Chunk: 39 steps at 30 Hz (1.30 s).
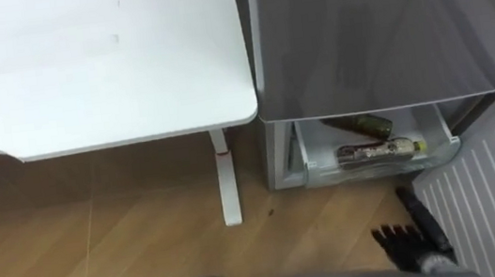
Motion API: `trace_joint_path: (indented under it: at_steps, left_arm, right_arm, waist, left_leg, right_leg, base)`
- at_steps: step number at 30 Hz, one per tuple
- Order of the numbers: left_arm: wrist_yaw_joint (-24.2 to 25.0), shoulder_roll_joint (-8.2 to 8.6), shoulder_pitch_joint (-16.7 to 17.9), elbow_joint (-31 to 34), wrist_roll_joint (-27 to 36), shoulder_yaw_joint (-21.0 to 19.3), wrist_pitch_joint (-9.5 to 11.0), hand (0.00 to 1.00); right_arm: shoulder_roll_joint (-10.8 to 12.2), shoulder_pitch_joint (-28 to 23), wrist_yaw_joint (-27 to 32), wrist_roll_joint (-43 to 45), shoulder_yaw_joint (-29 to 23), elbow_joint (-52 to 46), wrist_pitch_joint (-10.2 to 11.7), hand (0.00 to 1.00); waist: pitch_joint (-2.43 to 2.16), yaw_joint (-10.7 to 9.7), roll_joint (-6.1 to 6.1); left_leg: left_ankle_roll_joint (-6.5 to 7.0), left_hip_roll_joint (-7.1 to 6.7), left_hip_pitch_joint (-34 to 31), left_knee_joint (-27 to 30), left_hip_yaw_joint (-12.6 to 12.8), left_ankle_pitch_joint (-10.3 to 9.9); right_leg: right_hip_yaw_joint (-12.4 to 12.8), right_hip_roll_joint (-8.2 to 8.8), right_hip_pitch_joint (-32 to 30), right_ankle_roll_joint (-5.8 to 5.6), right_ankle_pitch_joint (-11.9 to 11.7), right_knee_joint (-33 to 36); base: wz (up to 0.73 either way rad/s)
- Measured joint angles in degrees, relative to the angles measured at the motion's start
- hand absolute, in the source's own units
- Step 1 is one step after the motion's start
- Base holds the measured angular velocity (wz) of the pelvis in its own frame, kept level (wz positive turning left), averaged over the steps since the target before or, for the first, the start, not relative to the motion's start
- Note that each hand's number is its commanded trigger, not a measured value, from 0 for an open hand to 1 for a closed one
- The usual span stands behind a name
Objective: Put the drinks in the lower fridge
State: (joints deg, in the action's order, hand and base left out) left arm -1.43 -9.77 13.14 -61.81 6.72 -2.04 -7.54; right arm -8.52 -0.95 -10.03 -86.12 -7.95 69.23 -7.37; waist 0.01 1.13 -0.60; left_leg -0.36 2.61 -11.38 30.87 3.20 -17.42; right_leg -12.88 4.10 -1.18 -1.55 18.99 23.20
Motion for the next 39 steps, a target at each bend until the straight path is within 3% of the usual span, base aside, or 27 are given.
trace_joint_path:
  at_steps: [2, 3, 4, 8, 10, 14, 15, 19, 22, 24, 28, 35, 39]
  left_arm:
    - [-0.1, 0.16, -1.44, -0.07, 0.55, -0.01, -0.03, 0.0]
    - [-0.19, 0.19, -2.56, -0.27, 0.83, -0.01, 0.02, 0.0]
    - [-0.29, 0.2, -3.76, -1.28, 1.67, 0.16, 0.38, 0.0]
    - [-1.02, 0.12, -6.62, -2.96, 2.84, 0.36, 0.51, 0.0]
    - [-1.42, -0.08, -8.7, -3.96, 2.85, 1.18, 0.55, 0.0]
    - [-1.48, -0.71, -10.81, -4.41, 2.95, 3.21, 0.64, 0.0]
    - [-1.82, -0.77, -11.24, -4.35, 3.22, 4.44, 0.66, 0.0]
    - [-2.18, -0.92, -11.0, -4.03, 5.61, 5.55, 0.54, 0.0]
    - [-2.21, -2.16, -11.05, -4.24, 6.04, 5.56, 0.64, 0.0]
    - [-2.18, -3.58, -10.87, -4.13, 6.04, 5.64, 0.87, 0.0]
    - [-2.02, -5.62, -10.82, -3.91, 6.15, 8.45, 1.51, 0.0]
    - [-0.8, -5.91, -11.43, -2.76, 6.12, 10.81, 1.76, 0.0]
    - [-0.46, -7.35, -11.26, -2.82, 6.19, 11.49, 2.26, 0.0]
  right_arm:
    - [0.37, 2.19, -0.07, -1.15, -0.05, 0.05, 0.28, 0.0]
    - [0.38, 4.09, -0.04, -1.14, -0.04, 0.12, 0.3, 0.0]
    - [0.31, 5.91, -0.03, -1.53, -0.04, 0.23, 0.43, 0.0]
    - [0.02, 10.76, 0.48, -2.78, -0.42, 2.28, 0.8, 0.0]
    - [-0.35, 13.33, 1.23, -3.58, -0.6, 2.65, 1.88, 0.0]
    - [-2.05, 17.76, 1.24, -3.67, -0.54, 5.08, 2.12, 0.0]
    - [-3.08, 18.89, 1.23, -3.7, -0.26, 5.04, 2.19, 0.0]
    - [-5.75, 22.27, 0.96, -4.07, -0.2, 4.8, 2.34, 0.0]
    - [-8.14, 23.85, 0.46, -4.08, -0.21, 4.25, 2.77, 0.0]
    - [-9.88, 25.91, -0.09, -4.08, -0.2, 4.25, 3.04, 0.0]
    - [-11.25, 27.83, -0.2, -4.08, 0.04, 4.75, 3.11, 0.0]
    - [-14.25, 28.49, 0.18, -4.03, 2.23, 4.65, 5.05, 0.0]
    - [-16.08, 28.92, 1.02, -4.0, 4.36, 4.64, 6.24, 0.0]
  waist:
    - [0.17, 0.79, 0.13]
    - [0.89, 1.1, 0.22]
    - [1.18, 1.43, 0.26]
    - [1.44, 2.5, 0.09]
    - [1.58, 3.8, 0.19]
    - [1.98, 4.29, 0.86]
    - [2.04, 5.31, 0.94]
    - [2.12, 5.98, 1.23]
    - [2.17, 7.2, 1.44]
    - [2.16, 7.45, 1.44]
    - [2.15, 7.65, 1.6]
    - [2.18, 8.81, 1.78]
    - [2.25, 9.09, 1.9]
  left_leg:
    - [-0.02, 0.06, -2.97, 2.39, -0.46, -0.14]
    - [-0.02, 0.03, -5.01, 3.77, -0.91, -0.13]
    - [-0.02, 0.03, -7.58, 5.6, -1.29, -0.14]
    - [-0.05, -0.03, -15.55, 10.85, -2.34, -0.23]
    - [-0.1, -0.33, -20.34, 13.95, -2.58, -0.22]
    - [-0.15, -1.7, -26.12, 18.52, -3.38, -0.23]
    - [-0.37, -1.87, -28.23, 20.36, -3.47, -0.49]
    - [-0.89, -2.2, -34.26, 24.75, -3.93, -0.88]
    - [-0.82, -2.2, -39.18, 28.22, -4.07, -1.27]
    - [-0.64, -2.62, -42.42, 30.85, -4.18, -1.55]
    - [-0.83, -3.42, -47.06, 34.59, -5.15, -2.04]
    - [-0.61, -4.58, -55.08, 39.8, -4.25, -2.16]
    - [-0.41, -5.41, -58.19, 41.54, -4.12, -2.27]
  right_leg:
    - [0.06, 0.27, -3.54, 0.3, 1.1, 3.71]
    - [-0.16, 0.48, -5.68, 0.52, 1.78, 5.89]
    - [-0.23, 0.71, -8.37, 0.75, 2.6, 8.54]
    - [-0.63, 1.53, -16.69, 1.53, 4.68, 16.2]
    - [-0.67, 2.49, -22.1, 2.16, 6.02, 21.44]
    - [-1.06, 4.88, -28.26, 2.76, 8.61, 29.09]
    - [-0.62, 5.24, -30.53, 2.97, 9.31, 31.52]
    - [-0.75, 6.52, -36.3, 3.49, 11.08, 36.94]
    - [-1.29, 7.56, -40.83, 4.42, 12.15, 41.02]
    - [-0.99, 8.01, -43.93, 4.3, 12.89, 44.15]
    - [-1.28, 8.89, -47.89, 4.37, 14.2, 48.18]
    - [0.11, 11.29, -56.49, 4.62, 14.56, 54.63]
    - [0.24, 12.76, -59.37, 4.46, 14.91, 57.12]
  base:
    - [0.1]
    - [0.12]
    - [0.14]
    - [0.12]
    - [0.07]
    - [0.19]
    - [0.1]
    - [0.08]
    - [0.09]
    - [0.13]
    - [0.09]
    - [0.01]
    - [0.12]
